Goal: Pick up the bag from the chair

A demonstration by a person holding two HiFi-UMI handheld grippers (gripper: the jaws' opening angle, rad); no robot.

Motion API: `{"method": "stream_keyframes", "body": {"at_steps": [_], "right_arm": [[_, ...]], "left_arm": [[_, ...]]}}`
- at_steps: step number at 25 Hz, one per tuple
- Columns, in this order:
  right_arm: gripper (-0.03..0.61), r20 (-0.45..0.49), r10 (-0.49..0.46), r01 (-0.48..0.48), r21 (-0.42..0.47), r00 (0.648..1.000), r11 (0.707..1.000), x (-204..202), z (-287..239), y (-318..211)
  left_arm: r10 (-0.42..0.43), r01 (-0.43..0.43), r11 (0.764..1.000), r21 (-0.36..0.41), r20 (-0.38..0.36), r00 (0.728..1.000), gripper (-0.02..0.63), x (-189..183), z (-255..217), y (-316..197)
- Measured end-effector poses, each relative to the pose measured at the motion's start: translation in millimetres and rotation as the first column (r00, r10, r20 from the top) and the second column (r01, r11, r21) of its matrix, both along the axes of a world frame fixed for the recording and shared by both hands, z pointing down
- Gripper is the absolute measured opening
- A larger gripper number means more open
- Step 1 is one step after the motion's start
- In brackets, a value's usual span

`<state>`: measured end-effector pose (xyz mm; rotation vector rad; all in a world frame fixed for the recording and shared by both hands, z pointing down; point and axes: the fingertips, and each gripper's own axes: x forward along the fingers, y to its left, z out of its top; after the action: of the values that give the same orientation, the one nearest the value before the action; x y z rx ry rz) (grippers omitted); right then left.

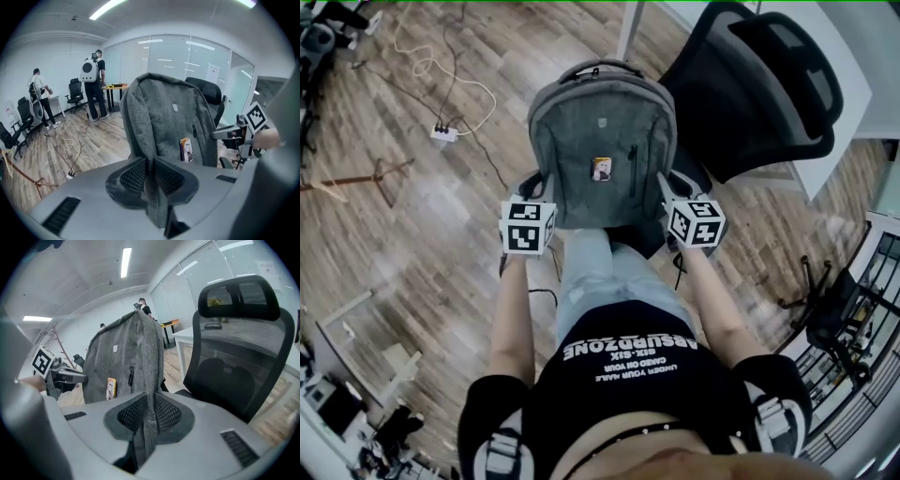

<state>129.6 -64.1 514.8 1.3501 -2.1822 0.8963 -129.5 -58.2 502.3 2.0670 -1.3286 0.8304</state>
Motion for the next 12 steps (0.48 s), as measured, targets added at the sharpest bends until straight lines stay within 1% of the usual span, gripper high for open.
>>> {"method": "stream_keyframes", "body": {"at_steps": [5,8,12], "right_arm": [[0.058,0.018,0.000,0.000,0.025,1.000,1.000,-2,-20,1],[0.058,0.029,-0.001,0.000,0.041,1.000,0.999,-1,-31,2],[0.058,0.075,0.028,-0.032,0.044,0.997,0.999,0,-47,5]], "left_arm": [[-0.017,0.017,1.000,0.021,-0.013,1.000,0.060,-1,-22,0],[-0.013,0.013,0.999,0.030,-0.011,1.000,0.060,-1,-32,2],[-0.014,0.015,0.999,0.051,-0.014,1.000,0.060,0,-47,5]]}}
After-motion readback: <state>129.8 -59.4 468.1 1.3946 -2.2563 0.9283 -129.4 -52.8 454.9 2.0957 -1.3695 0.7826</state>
